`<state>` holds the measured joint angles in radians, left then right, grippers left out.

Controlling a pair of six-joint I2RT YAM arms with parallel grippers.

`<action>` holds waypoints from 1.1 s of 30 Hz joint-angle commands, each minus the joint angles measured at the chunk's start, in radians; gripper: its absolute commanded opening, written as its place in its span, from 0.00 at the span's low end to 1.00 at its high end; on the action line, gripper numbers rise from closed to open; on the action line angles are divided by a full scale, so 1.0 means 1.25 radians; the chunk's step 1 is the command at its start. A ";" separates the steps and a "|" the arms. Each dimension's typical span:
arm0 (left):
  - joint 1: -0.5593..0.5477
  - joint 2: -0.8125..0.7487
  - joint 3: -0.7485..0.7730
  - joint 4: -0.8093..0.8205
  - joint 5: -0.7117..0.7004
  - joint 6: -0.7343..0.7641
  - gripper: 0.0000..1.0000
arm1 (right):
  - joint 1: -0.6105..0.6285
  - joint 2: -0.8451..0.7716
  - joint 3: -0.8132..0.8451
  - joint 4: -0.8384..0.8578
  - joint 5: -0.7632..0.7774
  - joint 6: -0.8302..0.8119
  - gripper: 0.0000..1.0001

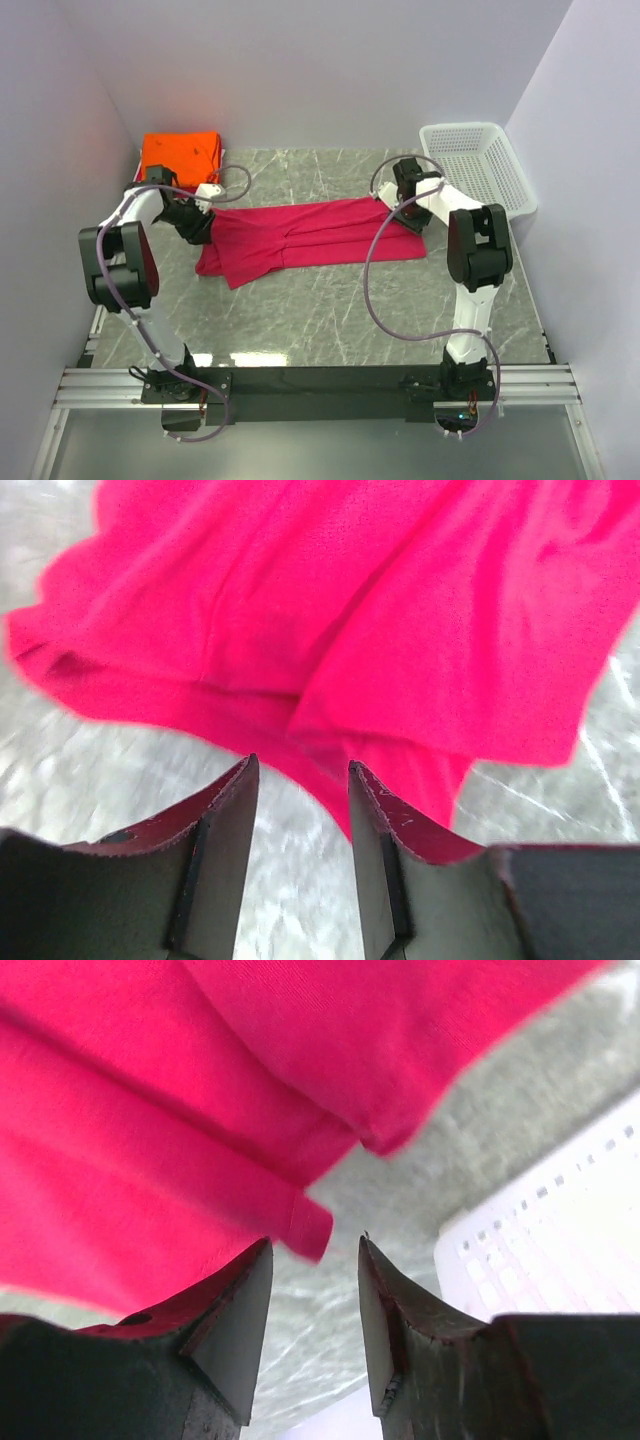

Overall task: Fold and stack the t-shirts
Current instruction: Fold the tshirt

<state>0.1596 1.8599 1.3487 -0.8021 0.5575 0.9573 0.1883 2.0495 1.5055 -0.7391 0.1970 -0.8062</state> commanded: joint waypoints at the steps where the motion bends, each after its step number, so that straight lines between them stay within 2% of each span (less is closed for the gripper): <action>1: 0.007 -0.125 0.004 -0.053 0.071 0.024 0.47 | 0.005 -0.098 0.077 -0.061 -0.030 0.070 0.47; 5: -0.045 -0.247 -0.136 -0.021 0.032 0.004 0.46 | 0.005 -0.144 0.089 -0.129 -0.091 0.129 0.45; 9: -0.112 -0.297 -0.250 0.055 -0.001 -0.047 0.47 | 0.004 -0.128 0.081 -0.207 -0.173 0.186 0.36; 10: -0.121 -0.304 -0.269 0.067 -0.004 -0.059 0.47 | 0.004 -0.122 0.077 -0.214 -0.187 0.198 0.31; 14: -0.191 -0.318 -0.366 0.138 -0.038 -0.117 0.48 | 0.005 -0.103 0.040 -0.209 -0.237 0.255 0.28; 19: -0.266 -0.311 -0.430 0.232 -0.111 -0.171 0.50 | 0.005 -0.071 0.022 -0.176 -0.240 0.294 0.27; 28: -0.307 -0.245 -0.460 0.326 -0.211 -0.200 0.49 | -0.002 -0.027 0.037 -0.157 -0.204 0.338 0.27; 31: -0.317 -0.222 -0.457 0.310 -0.224 -0.187 0.39 | -0.003 -0.018 0.053 -0.165 -0.210 0.341 0.27; 32: -0.317 -0.208 -0.451 0.302 -0.224 -0.183 0.29 | -0.006 -0.016 0.056 -0.166 -0.209 0.339 0.27; 33: -0.317 -0.204 -0.447 0.291 -0.220 -0.171 0.24 | -0.005 -0.016 0.060 -0.167 -0.208 0.337 0.27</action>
<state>-0.2268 1.5433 0.8036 -0.4118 0.3225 0.7345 0.1898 2.0171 1.5375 -0.9512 -0.0704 -0.4004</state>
